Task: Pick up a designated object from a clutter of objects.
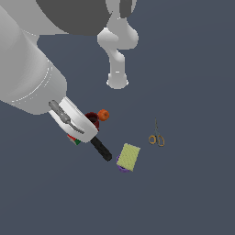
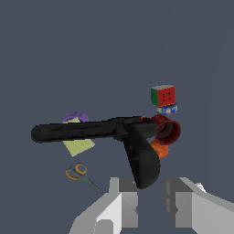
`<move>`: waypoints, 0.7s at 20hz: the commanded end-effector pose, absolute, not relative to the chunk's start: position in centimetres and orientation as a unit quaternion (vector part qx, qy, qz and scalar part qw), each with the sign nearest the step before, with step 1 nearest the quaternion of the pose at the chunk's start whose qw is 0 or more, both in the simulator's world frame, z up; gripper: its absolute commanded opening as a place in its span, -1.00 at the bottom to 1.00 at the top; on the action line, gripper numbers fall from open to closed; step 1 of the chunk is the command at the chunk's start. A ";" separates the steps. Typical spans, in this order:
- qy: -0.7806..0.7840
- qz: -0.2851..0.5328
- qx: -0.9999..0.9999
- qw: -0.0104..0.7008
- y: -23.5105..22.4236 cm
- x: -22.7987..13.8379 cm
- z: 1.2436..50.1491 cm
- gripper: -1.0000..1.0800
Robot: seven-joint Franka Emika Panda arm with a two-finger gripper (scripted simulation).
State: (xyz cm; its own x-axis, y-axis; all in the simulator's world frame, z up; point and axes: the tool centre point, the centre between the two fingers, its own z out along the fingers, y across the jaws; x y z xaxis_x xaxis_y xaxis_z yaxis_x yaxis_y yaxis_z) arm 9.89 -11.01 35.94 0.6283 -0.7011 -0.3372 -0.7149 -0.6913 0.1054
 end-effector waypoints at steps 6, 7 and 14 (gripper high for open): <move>0.392 0.177 -0.902 0.020 -11.0 10.2 36.8 -1.00; 0.392 0.177 -0.902 0.020 -11.0 10.2 36.8 -1.00; 0.392 0.179 -0.902 0.019 -10.5 9.7 37.3 -1.00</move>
